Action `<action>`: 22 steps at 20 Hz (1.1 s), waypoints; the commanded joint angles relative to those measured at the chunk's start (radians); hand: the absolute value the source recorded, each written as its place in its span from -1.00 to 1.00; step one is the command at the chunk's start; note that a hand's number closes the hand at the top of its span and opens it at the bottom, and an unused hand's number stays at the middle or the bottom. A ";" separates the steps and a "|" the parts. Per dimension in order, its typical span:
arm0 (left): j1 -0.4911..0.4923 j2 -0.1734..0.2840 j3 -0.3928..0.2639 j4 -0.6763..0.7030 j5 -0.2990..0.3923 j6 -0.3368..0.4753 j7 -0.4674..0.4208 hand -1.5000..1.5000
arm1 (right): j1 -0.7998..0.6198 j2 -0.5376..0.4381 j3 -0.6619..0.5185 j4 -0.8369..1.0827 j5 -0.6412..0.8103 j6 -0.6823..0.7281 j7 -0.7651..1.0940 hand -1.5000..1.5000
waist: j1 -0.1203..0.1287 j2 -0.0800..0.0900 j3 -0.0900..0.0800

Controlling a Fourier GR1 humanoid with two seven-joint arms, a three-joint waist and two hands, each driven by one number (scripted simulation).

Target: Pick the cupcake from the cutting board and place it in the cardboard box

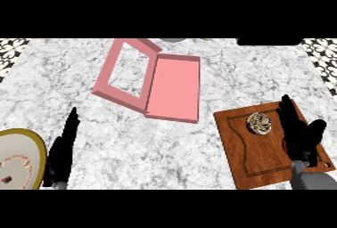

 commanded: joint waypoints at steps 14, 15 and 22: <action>-0.104 0.215 0.152 0.094 -0.034 -0.084 0.077 0.00 | 0.041 -0.270 -0.033 0.203 -0.002 0.523 -0.718 -1.00 | 0.002 0.028 0.007; -0.124 0.222 0.140 0.089 -0.030 -0.117 0.088 0.00 | -0.005 -0.274 -0.021 0.291 0.029 0.557 -0.784 -1.00 | 0.017 0.031 0.007; -0.157 0.218 0.178 0.175 -0.026 -0.159 0.046 0.00 | -0.173 -0.410 0.014 0.461 0.282 0.477 -0.924 -1.00 | 0.022 0.028 0.003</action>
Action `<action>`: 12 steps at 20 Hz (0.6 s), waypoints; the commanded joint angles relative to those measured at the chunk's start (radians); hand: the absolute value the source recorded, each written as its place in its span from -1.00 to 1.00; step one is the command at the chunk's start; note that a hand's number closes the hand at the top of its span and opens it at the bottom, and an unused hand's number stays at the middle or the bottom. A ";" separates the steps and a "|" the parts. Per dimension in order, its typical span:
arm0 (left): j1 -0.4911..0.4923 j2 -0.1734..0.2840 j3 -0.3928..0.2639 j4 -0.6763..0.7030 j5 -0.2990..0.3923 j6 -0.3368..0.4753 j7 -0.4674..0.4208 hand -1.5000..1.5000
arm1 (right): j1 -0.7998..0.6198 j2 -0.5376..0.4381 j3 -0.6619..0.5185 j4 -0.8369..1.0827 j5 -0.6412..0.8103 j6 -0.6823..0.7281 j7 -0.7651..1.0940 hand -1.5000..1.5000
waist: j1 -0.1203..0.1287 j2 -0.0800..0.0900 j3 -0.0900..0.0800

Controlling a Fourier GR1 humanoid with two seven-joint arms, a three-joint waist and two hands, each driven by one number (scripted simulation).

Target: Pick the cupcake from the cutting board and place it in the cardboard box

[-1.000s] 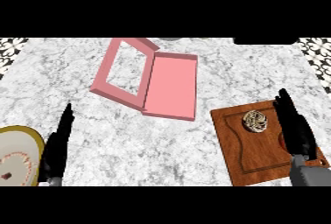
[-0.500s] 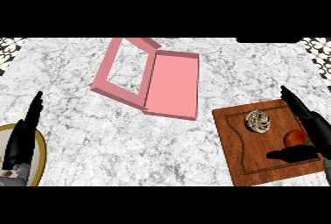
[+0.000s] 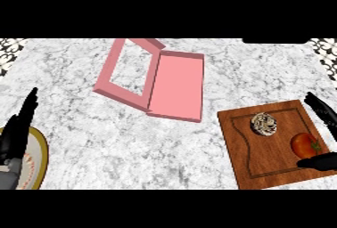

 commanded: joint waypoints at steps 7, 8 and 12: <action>0.024 -0.001 0.020 0.014 0.000 -0.039 -0.043 0.00 | -0.196 -0.192 0.161 0.072 0.317 0.029 0.067 -1.00 | 0.016 -0.005 -0.003; -0.013 -0.014 0.017 0.029 -0.027 -0.013 -0.020 0.00 | -0.217 -0.144 0.192 0.050 0.349 0.006 0.105 -1.00 | 0.005 -0.005 -0.003; -0.013 -0.019 0.020 0.024 -0.020 -0.033 -0.027 0.00 | -0.274 -0.141 0.288 0.035 0.467 0.044 0.234 -1.00 | 0.004 -0.006 -0.004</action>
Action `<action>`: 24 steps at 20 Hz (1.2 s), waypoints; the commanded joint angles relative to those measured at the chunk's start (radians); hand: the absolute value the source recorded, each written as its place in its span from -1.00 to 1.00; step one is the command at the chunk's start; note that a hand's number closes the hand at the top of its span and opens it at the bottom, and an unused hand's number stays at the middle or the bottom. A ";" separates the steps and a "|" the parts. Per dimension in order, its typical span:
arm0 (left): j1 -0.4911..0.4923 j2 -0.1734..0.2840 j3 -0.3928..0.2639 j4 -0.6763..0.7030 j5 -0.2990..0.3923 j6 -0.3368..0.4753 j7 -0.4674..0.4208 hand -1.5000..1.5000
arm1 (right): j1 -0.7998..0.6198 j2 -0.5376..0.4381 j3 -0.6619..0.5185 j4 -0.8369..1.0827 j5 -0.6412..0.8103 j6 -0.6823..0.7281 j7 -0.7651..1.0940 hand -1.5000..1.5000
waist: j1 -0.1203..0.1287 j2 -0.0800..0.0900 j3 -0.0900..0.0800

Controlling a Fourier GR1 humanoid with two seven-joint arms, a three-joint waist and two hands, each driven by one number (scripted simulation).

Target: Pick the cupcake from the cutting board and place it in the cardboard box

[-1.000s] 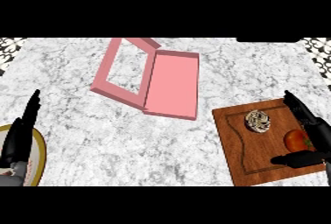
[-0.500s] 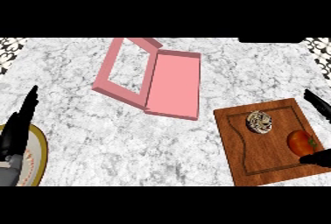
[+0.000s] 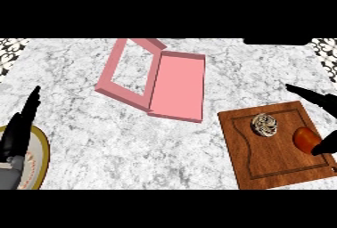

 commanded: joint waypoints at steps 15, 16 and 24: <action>-0.007 -0.057 0.105 0.002 -0.073 -0.066 0.027 0.00 | -0.159 0.173 0.040 0.050 0.291 0.127 0.216 -1.00 | -0.018 -0.003 0.001; 0.001 -0.063 0.100 0.024 -0.082 -0.081 0.003 0.00 | -0.127 0.159 0.048 -0.014 0.299 0.149 0.228 -1.00 | -0.021 -0.004 0.001; -0.005 -0.102 0.139 -0.001 -0.133 -0.092 0.029 0.00 | -0.102 0.182 -0.023 -0.010 0.338 0.155 0.135 -1.00 | -0.022 -0.004 0.001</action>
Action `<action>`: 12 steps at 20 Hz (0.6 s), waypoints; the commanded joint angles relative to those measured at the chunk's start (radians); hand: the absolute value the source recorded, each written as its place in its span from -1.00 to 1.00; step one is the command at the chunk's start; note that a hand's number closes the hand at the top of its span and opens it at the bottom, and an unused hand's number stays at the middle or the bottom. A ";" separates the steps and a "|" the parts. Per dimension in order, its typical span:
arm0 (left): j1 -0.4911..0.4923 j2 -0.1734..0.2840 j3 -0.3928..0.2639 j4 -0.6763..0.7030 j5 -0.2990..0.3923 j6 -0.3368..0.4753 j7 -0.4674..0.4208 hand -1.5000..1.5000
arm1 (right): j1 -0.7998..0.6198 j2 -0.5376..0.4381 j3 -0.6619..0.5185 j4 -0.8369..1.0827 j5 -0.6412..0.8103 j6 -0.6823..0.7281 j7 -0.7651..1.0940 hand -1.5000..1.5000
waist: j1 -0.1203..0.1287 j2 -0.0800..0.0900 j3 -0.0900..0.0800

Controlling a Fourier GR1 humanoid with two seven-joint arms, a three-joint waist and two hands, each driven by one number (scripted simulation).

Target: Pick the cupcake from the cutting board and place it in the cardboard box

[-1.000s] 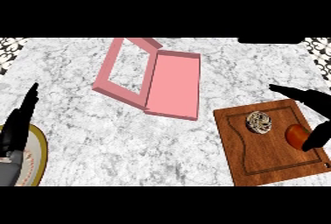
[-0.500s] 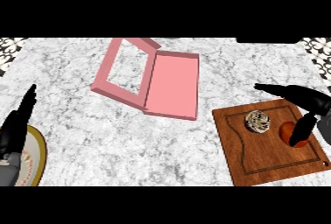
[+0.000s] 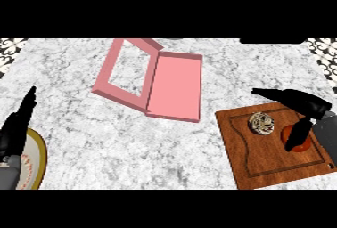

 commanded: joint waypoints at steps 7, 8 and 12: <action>0.007 -0.049 0.040 0.024 -0.048 -0.014 -0.026 0.00 | 0.136 -0.014 -0.066 -0.259 -0.030 0.128 -0.028 -1.00 | -0.011 -0.002 0.000; 0.032 -0.043 0.037 -0.063 -0.058 -0.021 0.012 0.00 | 0.101 0.070 -0.054 -0.265 0.000 0.113 0.075 -1.00 | -0.004 -0.002 0.001; 0.037 -0.061 0.067 -0.028 -0.064 -0.034 -0.021 0.00 | 0.149 0.046 -0.060 -0.355 0.020 0.181 0.104 -1.00 | -0.004 -0.001 0.001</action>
